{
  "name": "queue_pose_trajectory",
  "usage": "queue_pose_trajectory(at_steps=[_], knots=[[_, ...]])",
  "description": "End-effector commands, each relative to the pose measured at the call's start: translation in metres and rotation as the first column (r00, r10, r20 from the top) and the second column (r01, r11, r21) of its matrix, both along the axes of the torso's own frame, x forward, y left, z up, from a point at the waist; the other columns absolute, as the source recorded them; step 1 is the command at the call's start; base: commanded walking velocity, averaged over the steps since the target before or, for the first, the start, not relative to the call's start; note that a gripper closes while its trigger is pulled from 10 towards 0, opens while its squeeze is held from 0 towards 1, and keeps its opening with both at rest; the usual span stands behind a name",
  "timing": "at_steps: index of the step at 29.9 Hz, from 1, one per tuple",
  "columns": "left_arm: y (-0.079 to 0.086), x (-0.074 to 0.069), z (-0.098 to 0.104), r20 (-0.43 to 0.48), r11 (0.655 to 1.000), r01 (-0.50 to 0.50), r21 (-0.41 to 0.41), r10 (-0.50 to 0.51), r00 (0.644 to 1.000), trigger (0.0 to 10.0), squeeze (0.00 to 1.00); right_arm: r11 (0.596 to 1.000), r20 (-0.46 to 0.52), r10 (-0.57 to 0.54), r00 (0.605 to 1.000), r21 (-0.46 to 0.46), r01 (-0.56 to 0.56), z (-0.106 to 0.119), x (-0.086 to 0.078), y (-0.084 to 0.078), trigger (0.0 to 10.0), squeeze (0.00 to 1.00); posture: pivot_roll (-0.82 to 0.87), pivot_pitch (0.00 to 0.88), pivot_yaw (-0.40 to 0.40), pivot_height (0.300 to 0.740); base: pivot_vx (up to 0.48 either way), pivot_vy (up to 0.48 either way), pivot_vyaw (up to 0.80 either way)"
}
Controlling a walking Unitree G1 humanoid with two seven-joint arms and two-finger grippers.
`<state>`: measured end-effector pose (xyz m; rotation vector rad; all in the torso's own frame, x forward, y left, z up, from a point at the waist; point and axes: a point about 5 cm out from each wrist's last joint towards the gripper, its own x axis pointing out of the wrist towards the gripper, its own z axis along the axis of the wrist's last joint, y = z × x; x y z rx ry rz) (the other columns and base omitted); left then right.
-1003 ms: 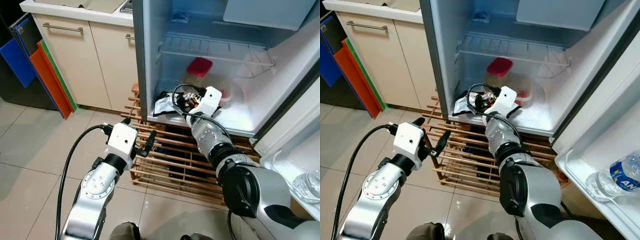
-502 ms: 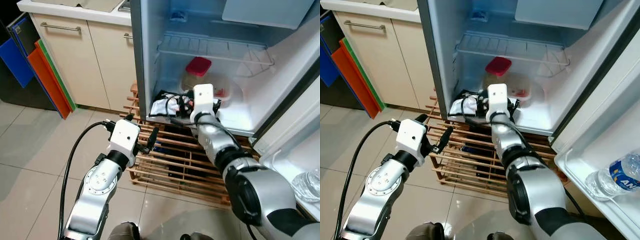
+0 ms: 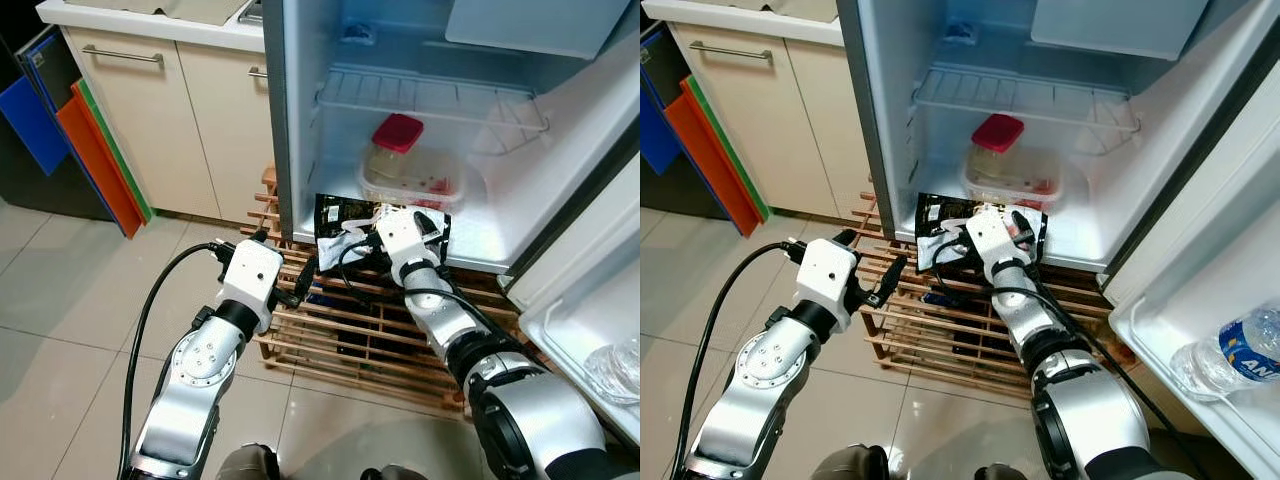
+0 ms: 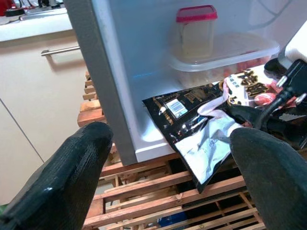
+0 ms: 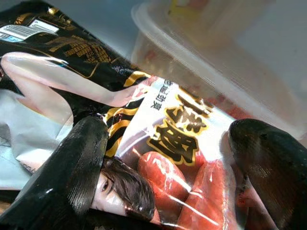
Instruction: Restocking fridge
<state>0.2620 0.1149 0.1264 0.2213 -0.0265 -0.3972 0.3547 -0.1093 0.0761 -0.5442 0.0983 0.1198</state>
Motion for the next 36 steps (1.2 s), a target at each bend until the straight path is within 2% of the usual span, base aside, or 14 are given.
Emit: queue_pose_trajectory(at_steps=[1,3,5,8,10,14,16,18,21,26,32,34,35,36], knots=[[-0.003,0.001,-0.001,0.000,1.000,0.016,0.005,-0.016,1.000,10.0,0.00,0.998,0.006,-0.033,0.999,0.056,0.033,0.002,0.001,-0.004,10.0,1.00,0.14,0.065,-0.029,0.740,0.000,0.000,0.00],[-0.002,0.001,-0.001,0.000,1.000,0.016,0.005,-0.016,1.000,10.0,0.00,0.989,-0.018,-0.068,0.998,0.128,0.070,0.003,0.002,-0.006,10.0,1.00,0.14,0.065,-0.029,0.740,0.000,0.000,0.00],[-0.002,0.001,-0.001,0.000,1.000,0.016,0.004,-0.016,1.000,10.0,0.00,0.927,-0.124,-0.154,0.980,0.326,0.187,-0.001,0.003,-0.010,10.0,1.00,0.14,0.063,-0.030,0.740,0.000,0.000,0.00],[-0.002,0.001,-0.001,0.001,1.000,0.015,0.005,-0.015,1.000,10.0,0.00,0.883,-0.173,-0.180,0.968,0.405,0.237,-0.003,0.003,-0.011,10.0,1.00,0.15,0.064,-0.030,0.740,0.000,0.000,0.00],[-0.002,0.001,-0.001,0.000,1.000,0.015,0.008,-0.015,1.000,10.0,0.00,0.762,-0.255,-0.201,0.946,0.567,0.314,-0.003,0.005,-0.008,10.0,1.00,0.15,0.069,-0.026,0.740,0.000,0.000,0.00],[-0.002,0.001,-0.002,0.000,1.000,0.016,0.010,-0.016,1.000,10.0,0.00,0.666,-0.300,-0.197,0.933,0.658,0.352,0.000,0.008,-0.004,10.0,1.00,0.15,0.072,-0.024,0.740,0.000,0.000,0.00],[-0.002,0.001,-0.002,0.000,1.000,0.016,0.012,-0.016,1.000,10.0,0.00,0.567,-0.338,-0.186,0.923,0.730,0.381,0.005,0.012,0.001,10.0,1.00,0.15,0.078,-0.024,0.740,0.000,0.000,0.00],[-0.002,0.001,-0.002,0.000,1.000,0.016,0.012,-0.016,1.000,10.0,0.00,0.567,-0.338,-0.186,0.923,0.730,0.381,0.005,0.012,0.001,10.0,1.00,0.15,0.078,-0.024,0.740,0.000,0.000,0.00],[-0.003,0.001,-0.002,-0.002,1.000,0.013,0.013,-0.013,1.000,10.0,0.00,0.414,-0.380,-0.157,0.912,0.812,0.410,0.013,0.017,0.005,10.0,1.00,0.16,0.083,-0.027,0.740,0.000,0.000,0.00],[-0.002,0.000,-0.002,-0.005,1.000,0.008,0.014,-0.007,1.000,10.0,0.00,0.305,-0.355,-0.136,0.925,0.873,0.380,0.031,0.027,0.006,10.0,1.00,0.16,0.086,-0.031,0.740,0.000,0.000,0.00],[-0.003,0.000,-0.003,-0.006,1.000,0.007,0.015,-0.007,1.000,10.0,0.00,0.298,-0.279,-0.116,0.953,0.906,0.302,0.051,0.036,0.011,10.0,1.00,0.15,0.088,-0.031,0.740,0.000,0.000,0.00],[-0.003,0.001,-0.002,-0.004,1.000,0.008,0.016,-0.008,1.000,10.0,0.00,0.394,-0.212,-0.125,0.969,0.886,0.245,0.061,0.039,0.013,10.0,1.00,0.15,0.086,-0.033,0.740,0.000,0.000,0.00],[-0.003,0.001,-0.002,-0.004,1.000,0.008,0.016,-0.008,1.000,10.0,0.00,0.394,-0.212,-0.125,0.969,0.886,0.245,0.061,0.039,0.013,10.0,1.00,0.15,0.086,-0.033,0.740,0.000,0.000,0.00],[-0.004,0.002,-0.002,-0.004,1.000,0.007,0.018,-0.007,1.000,10.0,0.00,0.477,-0.160,-0.133,0.978,0.855,0.204,0.068,0.040,0.015,10.0,1.00,0.15,0.086,-0.034,0.740,0.000,0.000,0.00]])
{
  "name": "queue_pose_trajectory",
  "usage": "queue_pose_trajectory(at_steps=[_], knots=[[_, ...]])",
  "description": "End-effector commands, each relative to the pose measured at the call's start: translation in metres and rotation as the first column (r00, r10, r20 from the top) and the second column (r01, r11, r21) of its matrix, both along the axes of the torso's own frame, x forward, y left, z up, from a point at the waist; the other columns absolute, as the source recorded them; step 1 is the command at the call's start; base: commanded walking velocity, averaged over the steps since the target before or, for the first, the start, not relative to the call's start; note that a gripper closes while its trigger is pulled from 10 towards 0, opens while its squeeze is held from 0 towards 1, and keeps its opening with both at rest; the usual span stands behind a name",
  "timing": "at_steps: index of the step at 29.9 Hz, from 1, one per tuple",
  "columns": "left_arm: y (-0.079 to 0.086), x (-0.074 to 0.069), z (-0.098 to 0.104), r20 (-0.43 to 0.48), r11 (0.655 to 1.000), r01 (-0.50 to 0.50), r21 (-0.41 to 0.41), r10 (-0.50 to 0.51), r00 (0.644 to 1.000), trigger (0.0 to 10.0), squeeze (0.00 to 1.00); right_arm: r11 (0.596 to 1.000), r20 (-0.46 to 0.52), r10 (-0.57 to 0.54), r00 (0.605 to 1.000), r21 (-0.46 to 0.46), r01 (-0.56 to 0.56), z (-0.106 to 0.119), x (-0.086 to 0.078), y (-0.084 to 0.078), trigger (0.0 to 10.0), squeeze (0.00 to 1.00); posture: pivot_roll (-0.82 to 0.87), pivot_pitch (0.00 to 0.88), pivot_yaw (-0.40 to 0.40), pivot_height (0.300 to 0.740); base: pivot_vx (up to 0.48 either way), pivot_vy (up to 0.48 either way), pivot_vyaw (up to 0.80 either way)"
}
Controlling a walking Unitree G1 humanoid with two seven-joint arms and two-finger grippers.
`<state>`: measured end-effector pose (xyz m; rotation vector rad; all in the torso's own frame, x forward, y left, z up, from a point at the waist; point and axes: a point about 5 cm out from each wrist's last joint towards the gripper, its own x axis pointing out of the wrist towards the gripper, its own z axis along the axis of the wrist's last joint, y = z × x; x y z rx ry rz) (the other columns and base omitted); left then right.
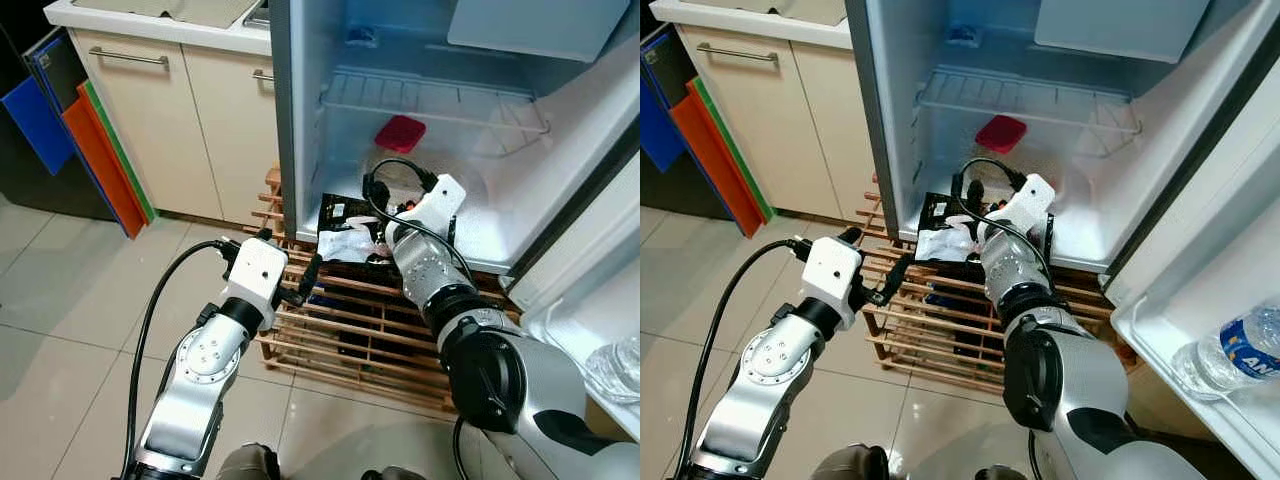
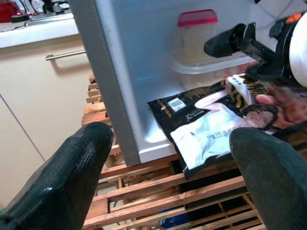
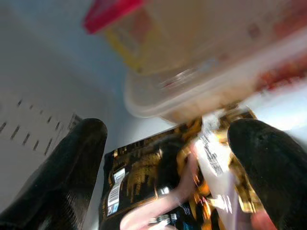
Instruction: Restocking fridge
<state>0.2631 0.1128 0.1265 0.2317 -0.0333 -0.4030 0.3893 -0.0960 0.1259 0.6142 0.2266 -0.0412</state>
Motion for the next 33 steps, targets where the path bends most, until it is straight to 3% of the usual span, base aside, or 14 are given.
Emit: queue_pose_trajectory(at_steps=[1,2,9,11,14,17,20,24,25,26,27,29,30,33], knots=[[-0.002,0.001,-0.003,-0.012,1.000,0.000,0.009,0.000,1.000,10.0,0.00,0.996,0.081,0.011,0.997,-0.091,-0.003,0.018,0.006,0.001,10.0,1.00,0.15,0.086,-0.034,0.740,0.000,0.000,0.00],[-0.002,0.001,-0.003,-0.012,1.000,0.000,0.009,0.000,1.000,10.0,0.00,0.989,0.113,0.022,0.993,-0.147,-0.005,0.021,0.006,0.002,10.0,0.00,0.15,0.085,-0.034,0.740,0.000,0.000,0.00],[-0.006,0.005,-0.004,-0.016,1.000,-0.002,0.008,0.002,1.000,10.0,0.00,0.939,0.221,0.089,0.971,-0.344,-0.008,0.030,0.005,0.005,10.0,0.00,0.13,0.077,-0.041,0.740,0.000,0.000,0.00],[-0.008,0.006,-0.005,-0.035,0.999,-0.017,-0.027,0.016,0.999,10.0,0.00,0.916,0.276,0.098,0.956,-0.401,0.021,0.034,0.004,0.004,10.0,0.00,0.13,0.072,-0.044,0.740,0.000,0.000,0.00],[-0.009,0.012,-0.011,-0.130,0.981,-0.102,-0.166,0.081,0.988,10.0,0.00,0.837,0.404,0.114,0.907,-0.531,0.131,0.043,-0.004,0.000,10.0,0.00,0.11,0.056,-0.057,0.740,0.000,0.000,0.00],[-0.008,0.014,-0.015,-0.145,0.979,-0.115,-0.169,0.090,0.985,10.0,0.00,0.795,0.440,0.124,0.889,-0.580,0.176,0.039,-0.012,-0.005,10.0,0.00,0.10,0.047,-0.063,0.740,0.000,0.000,0.00],[-0.002,0.019,-0.017,-0.116,0.986,-0.112,-0.121,0.098,0.988,10.0,0.00,0.747,0.433,0.136,0.891,-0.636,0.195,0.015,-0.034,-0.020,10.0,0.00,0.07,0.024,-0.070,0.740,0.000,0.000,0.00],[0.001,0.025,-0.014,-0.039,0.996,-0.082,-0.039,0.081,0.996,10.0,0.00,0.700,0.350,0.100,0.932,-0.690,0.184,-0.025,-0.067,-0.047,10.0,0.00,0.04,0.004,-0.066,0.740,0.000,0.000,0.00],[0.002,0.025,-0.015,-0.020,0.997,-0.075,-0.013,0.075,0.997,10.0,0.00,0.698,0.345,0.125,0.930,-0.696,0.165,-0.038,-0.086,-0.057,10.0,0.00,0.02,0.000,-0.060,0.740,0.000,0.000,0.00],[0.002,0.025,-0.015,-0.020,0.997,-0.075,-0.013,0.075,0.997,10.0,0.00,0.698,0.345,0.125,0.930,-0.696,0.165,-0.038,-0.086,-0.057,10.0,0.00,0.02,0.000,-0.060,0.740,0.000,0.000,0.00],[0.003,0.025,-0.018,-0.016,0.997,-0.074,0.002,0.074,0.997,10.0,0.00,0.711,0.350,0.161,0.923,-0.690,0.137,-0.044,-0.100,-0.061,10.0,0.00,0.01,0.000,-0.051,0.740,0.000,0.000,0.00],[0.003,0.025,-0.019,-0.015,0.997,-0.074,0.007,0.074,0.997,10.0,0.00,0.707,0.344,0.169,0.924,-0.696,0.129,-0.046,-0.104,-0.063,10.0,0.00,0.01,0.000,-0.051,0.740,0.000,0.000,0.00],[0.000,0.025,-0.019,-0.013,0.998,-0.057,-0.007,0.057,0.998,10.0,0.00,0.690,0.296,0.123,0.947,-0.711,0.133,-0.055,-0.110,-0.075,10.0,0.00,0.00,0.000,-0.041,0.740,0.000,0.000,0.00],[-0.006,0.027,-0.014,0.014,0.999,-0.016,-0.041,0.016,1.000,10.0,0.00,0.685,0.267,0.098,0.959,-0.717,0.130,-0.057,-0.112,-0.082,10.0,0.00,-0.01,0.000,-0.031,0.740,0.123,0.000,0.00]])
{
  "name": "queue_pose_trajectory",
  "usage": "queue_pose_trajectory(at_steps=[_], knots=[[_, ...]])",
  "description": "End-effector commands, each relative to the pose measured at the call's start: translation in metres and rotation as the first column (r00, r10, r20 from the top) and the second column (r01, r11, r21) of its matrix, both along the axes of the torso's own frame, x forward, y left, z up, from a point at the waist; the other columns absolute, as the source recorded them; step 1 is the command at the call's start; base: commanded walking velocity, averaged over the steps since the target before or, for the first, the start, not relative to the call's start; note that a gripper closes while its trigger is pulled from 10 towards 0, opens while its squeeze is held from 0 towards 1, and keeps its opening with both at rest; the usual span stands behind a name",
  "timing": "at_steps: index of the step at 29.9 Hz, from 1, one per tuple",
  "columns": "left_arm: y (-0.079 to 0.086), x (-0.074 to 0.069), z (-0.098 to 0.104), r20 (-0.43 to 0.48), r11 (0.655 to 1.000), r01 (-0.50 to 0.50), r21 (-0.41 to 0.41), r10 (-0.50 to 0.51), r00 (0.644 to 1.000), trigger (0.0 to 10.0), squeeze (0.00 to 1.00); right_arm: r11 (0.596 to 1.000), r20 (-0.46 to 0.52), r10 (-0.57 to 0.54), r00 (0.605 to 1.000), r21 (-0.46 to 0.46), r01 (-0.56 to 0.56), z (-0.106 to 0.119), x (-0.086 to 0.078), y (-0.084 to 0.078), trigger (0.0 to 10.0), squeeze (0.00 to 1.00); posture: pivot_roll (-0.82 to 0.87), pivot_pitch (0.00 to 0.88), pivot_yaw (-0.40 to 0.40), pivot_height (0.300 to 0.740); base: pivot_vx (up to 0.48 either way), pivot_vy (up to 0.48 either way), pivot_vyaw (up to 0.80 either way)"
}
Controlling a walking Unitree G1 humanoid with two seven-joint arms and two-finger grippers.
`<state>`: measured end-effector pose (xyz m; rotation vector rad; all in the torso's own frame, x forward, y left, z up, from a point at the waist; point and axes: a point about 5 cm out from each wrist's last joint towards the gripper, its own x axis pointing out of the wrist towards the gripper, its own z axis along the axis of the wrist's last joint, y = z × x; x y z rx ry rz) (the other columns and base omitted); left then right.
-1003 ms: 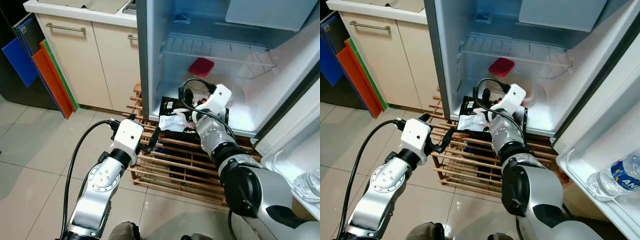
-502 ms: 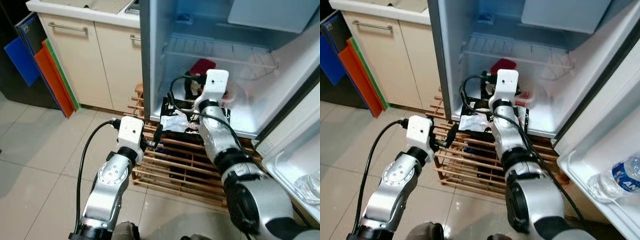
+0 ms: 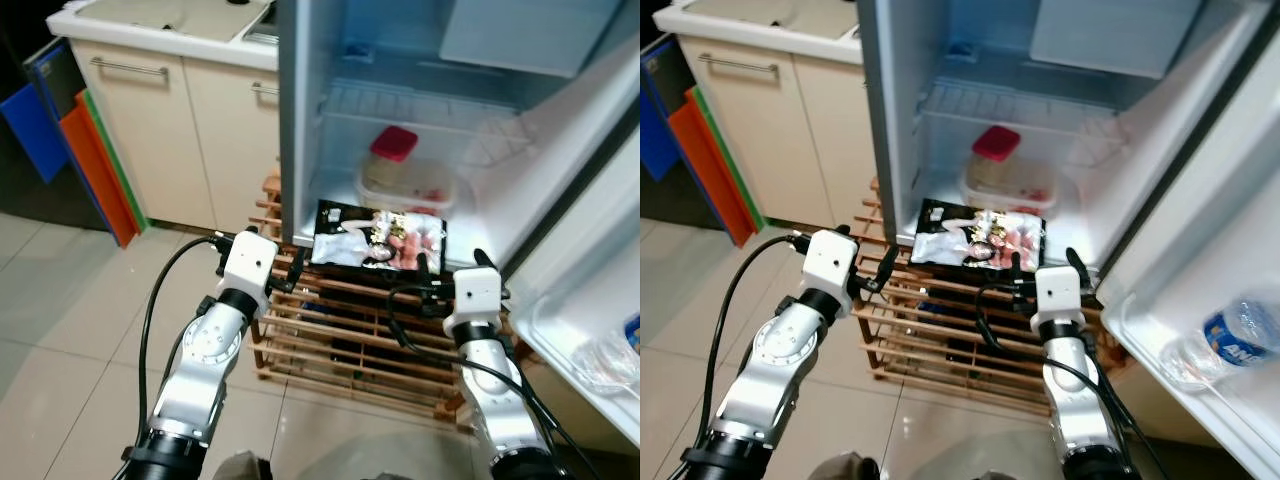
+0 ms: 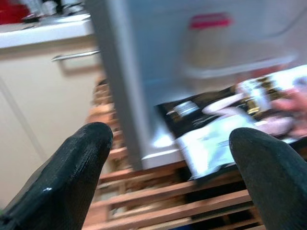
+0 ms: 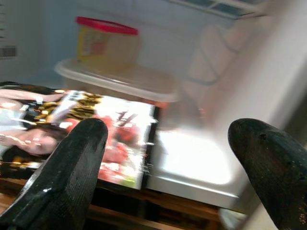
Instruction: Restocking fridge
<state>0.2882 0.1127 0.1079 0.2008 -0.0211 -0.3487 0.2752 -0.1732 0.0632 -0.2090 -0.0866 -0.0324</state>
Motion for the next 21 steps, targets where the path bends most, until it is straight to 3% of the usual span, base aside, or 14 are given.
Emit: queue_pose_trajectory(at_steps=[1,9,16,21], knots=[[-0.008,0.004,0.006,0.038,0.999,0.050,-0.006,-0.050,0.998,10.0,0.00,1.000,0.006,-0.024,1.000,0.007,0.023,0.006,0.003,-0.005,10.0,0.00,-0.01,0.000,-0.031,0.740,0.480,0.000,0.00],[-0.027,0.016,0.021,0.107,0.990,0.138,0.006,-0.138,0.985,10.0,0.00,1.000,0.022,-0.010,1.000,0.003,0.010,0.018,0.017,-0.002,10.0,0.00,-0.03,0.000,-0.026,0.740,0.480,0.000,0.00],[-0.030,0.020,0.020,0.101,0.986,0.164,0.005,-0.164,0.981,10.0,0.00,1.000,0.009,0.020,1.000,0.004,-0.020,0.019,0.023,0.004,10.0,0.00,-0.02,0.000,-0.024,0.740,0.480,0.000,0.00],[-0.025,0.022,0.021,0.105,0.993,0.115,-0.013,-0.113,0.988,10.0,0.00,0.998,-0.017,0.058,0.998,0.013,-0.057,0.016,0.024,0.012,10.0,0.00,-0.01,0.000,-0.030,0.740,0.346,0.000,0.00]])
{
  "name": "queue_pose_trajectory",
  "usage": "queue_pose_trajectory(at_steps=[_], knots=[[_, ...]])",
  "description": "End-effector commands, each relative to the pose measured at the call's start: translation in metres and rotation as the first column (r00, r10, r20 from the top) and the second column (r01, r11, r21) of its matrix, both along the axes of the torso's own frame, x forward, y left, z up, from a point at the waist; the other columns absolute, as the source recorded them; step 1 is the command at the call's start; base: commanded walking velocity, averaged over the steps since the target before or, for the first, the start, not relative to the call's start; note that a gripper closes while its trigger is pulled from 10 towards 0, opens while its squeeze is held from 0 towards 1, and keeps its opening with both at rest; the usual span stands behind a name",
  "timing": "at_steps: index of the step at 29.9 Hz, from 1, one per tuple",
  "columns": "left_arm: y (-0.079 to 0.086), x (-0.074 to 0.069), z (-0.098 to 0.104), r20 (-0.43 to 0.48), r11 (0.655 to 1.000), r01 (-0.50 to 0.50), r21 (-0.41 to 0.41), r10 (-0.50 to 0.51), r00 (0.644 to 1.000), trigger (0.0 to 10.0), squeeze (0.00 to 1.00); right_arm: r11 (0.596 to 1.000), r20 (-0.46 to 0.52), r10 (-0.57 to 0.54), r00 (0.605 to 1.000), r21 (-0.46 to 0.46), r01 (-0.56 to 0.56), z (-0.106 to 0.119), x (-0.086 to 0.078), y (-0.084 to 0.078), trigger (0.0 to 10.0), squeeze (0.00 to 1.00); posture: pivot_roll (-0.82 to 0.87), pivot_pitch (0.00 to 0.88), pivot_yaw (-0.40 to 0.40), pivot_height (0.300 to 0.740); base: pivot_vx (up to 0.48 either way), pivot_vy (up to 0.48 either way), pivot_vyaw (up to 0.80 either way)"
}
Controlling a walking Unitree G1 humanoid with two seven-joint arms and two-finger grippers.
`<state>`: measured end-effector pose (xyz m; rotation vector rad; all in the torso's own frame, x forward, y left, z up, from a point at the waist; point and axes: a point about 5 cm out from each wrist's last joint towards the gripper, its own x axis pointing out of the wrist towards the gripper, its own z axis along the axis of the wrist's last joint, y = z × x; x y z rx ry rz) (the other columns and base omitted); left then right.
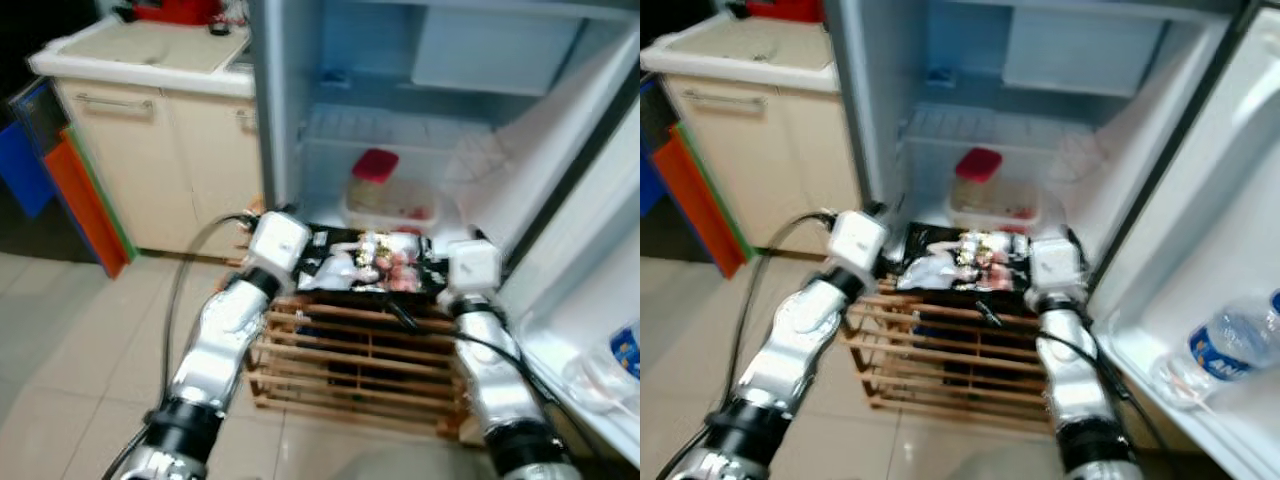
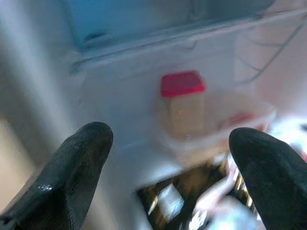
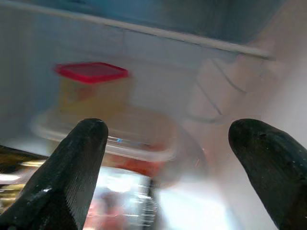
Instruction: Restocking fridge
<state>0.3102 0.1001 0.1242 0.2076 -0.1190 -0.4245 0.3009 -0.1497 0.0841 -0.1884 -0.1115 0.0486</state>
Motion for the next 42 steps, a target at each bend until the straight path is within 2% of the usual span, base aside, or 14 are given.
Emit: queue_pose_trajectory(at_steps=[1,6,8,11,14,16,19,22,24,25,30,32,38,42], knots=[[-0.012,0.001,0.004,0.010,0.999,0.029,-0.013,-0.029,1.000,10.0,0.00,1.000,-0.038,-0.017,0.999,0.000,0.017,-0.005,-0.002,-0.011,10.0,0.00,-0.01,0.000,-0.031,0.740,0.000,0.000,0.00],[-0.011,0.003,0.004,-0.012,0.999,0.026,-0.027,-0.026,1.000,10.0,0.00,0.997,-0.102,-0.018,0.995,0.071,0.025,-0.010,0.000,-0.009,10.0,0.00,-0.02,0.000,-0.030,0.740,0.000,0.000,0.00],[-0.009,0.009,0.009,-0.021,0.999,0.020,-0.038,-0.021,1.000,10.0,0.00,0.964,-0.209,-0.054,0.976,0.245,0.106,-0.014,0.006,-0.013,10.0,0.00,-0.02,0.000,-0.025,0.740,0.000,0.000,0.00],[-0.008,0.010,0.013,-0.027,0.999,0.016,-0.041,-0.017,0.999,10.0,0.00,0.952,-0.227,-0.038,0.973,0.288,0.105,-0.011,0.006,-0.012,10.0,0.00,-0.02,0.011,-0.014,0.740,0.000,0.000,0.00],[-0.004,0.009,0.022,-0.034,0.998,0.005,-0.067,-0.008,0.999,10.0,0.00,0.936,-0.269,0.056,0.962,0.349,0.043,-0.003,-0.001,-0.005,10.0,0.00,-0.02,0.081,0.003,0.740,0.000,0.000,0.00],[-0.003,0.008,0.023,-0.044,0.997,0.004,-0.074,-0.007,0.999,10.0,0.00,0.930,-0.297,0.084,0.951,0.366,0.032,-0.005,-0.004,-0.003,10.0,0.00,-0.02,0.085,0.004,0.740,0.000,0.000,0.00],[0.001,0.006,0.024,-0.068,0.995,-0.012,-0.100,0.005,0.998,10.0,0.00,0.894,-0.398,0.190,0.898,0.448,0.009,-0.015,-0.010,0.004,10.0,0.00,-0.02,0.107,0.013,0.740,0.000,0.000,0.00],[0.002,0.004,0.025,-0.069,0.996,-0.011,-0.094,0.004,0.998,10.0,0.00,0.895,-0.419,0.220,0.881,0.447,-0.011,-0.013,-0.010,0.007,10.0,0.00,-0.01,0.116,0.012,0.740,0.000,0.000,0.00],[0.003,0.001,0.026,-0.066,0.997,-0.009,-0.081,0.004,0.998,10.0,0.00,0.901,-0.401,0.236,0.885,0.431,-0.046,-0.001,-0.012,0.004,10.0,0.00,0.00,0.116,0.004,0.740,0.000,0.000,0.00],[0.005,-0.001,0.027,-0.057,0.998,-0.009,-0.067,0.005,0.998,10.0,0.00,0.912,-0.387,0.233,0.892,0.405,-0.063,0.015,-0.019,-0.002,10.0,0.00,0.00,0.120,0.002,0.740,0.000,0.000,0.00],[0.006,-0.005,0.029,-0.061,0.998,-0.012,-0.068,0.008,0.998,10.0,0.00,0.922,-0.427,0.270,0.863,0.372,-0.105,0.029,-0.035,-0.009,10.0,0.00,-0.01,0.113,-0.010,0.740,0.000,0.000,0.00],[0.006,-0.007,0.027,-0.070,0.997,-0.013,-0.071,0.008,0.997,10.0,0.00,0.913,-0.491,0.284,0.824,0.402,-0.074,0.023,-0.043,-0.013,10.0,0.00,-0.02,0.103,-0.015,0.740,0.000,0.000,0.00],[0.006,-0.011,0.024,-0.083,0.997,-0.014,-0.071,0.008,0.997,10.0,0.00,0.847,-0.521,0.354,0.777,0.530,-0.030,0.022,-0.050,-0.011,10.0,0.00,-0.01,0.081,-0.024,0.740,0.000,0.000,0.00],[0.007,-0.012,0.022,-0.092,0.997,-0.022,-0.068,0.016,0.996,10.0,0.00,0.830,-0.554,0.364,0.749,0.558,0.009,0.017,-0.056,-0.013,10.0,0.00,-0.01,0.068,-0.031,0.740,0.000,0.000,0.00]])
